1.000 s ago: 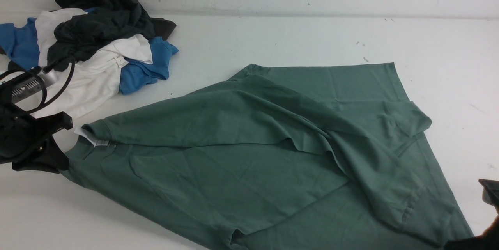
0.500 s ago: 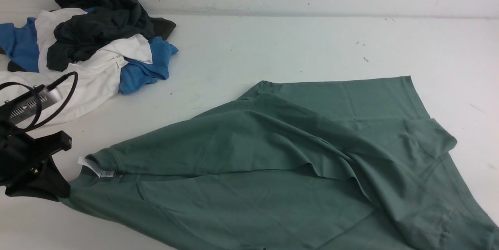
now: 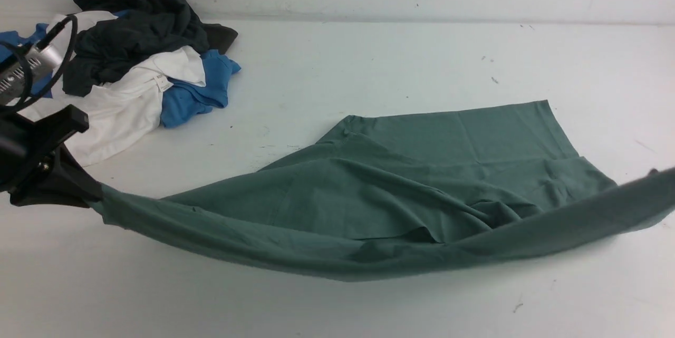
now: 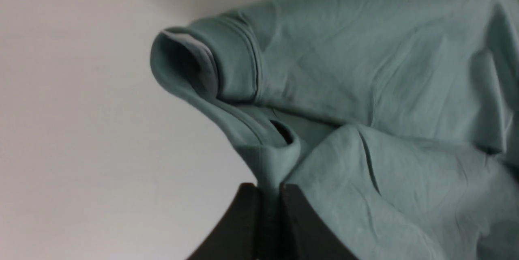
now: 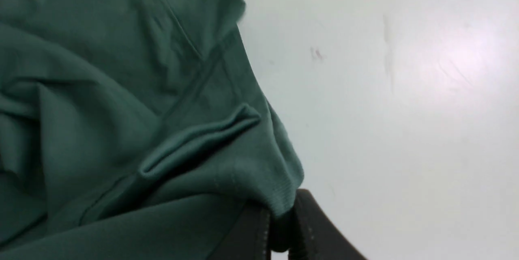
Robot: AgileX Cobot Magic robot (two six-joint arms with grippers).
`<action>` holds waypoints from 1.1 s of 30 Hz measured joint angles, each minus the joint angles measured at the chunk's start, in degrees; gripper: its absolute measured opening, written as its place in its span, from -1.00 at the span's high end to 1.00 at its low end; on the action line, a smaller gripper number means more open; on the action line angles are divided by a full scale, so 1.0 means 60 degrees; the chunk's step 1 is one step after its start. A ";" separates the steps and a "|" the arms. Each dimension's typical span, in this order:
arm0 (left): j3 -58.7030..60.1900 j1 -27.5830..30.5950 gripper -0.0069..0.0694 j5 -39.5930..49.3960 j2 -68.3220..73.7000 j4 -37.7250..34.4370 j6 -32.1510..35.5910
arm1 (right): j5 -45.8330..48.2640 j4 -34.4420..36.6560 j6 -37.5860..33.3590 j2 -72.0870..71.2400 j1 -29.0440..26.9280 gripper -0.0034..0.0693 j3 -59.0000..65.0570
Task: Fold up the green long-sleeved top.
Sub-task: Use both arms to drag the lower edge of the fabric forward and fold it over the upper edge
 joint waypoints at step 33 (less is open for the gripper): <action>-0.1061 -0.0669 0.13 -0.3994 0.2785 -0.0763 -0.0612 | -0.1440 0.0246 -0.0622 1.0301 0.0016 0.10 -1.0146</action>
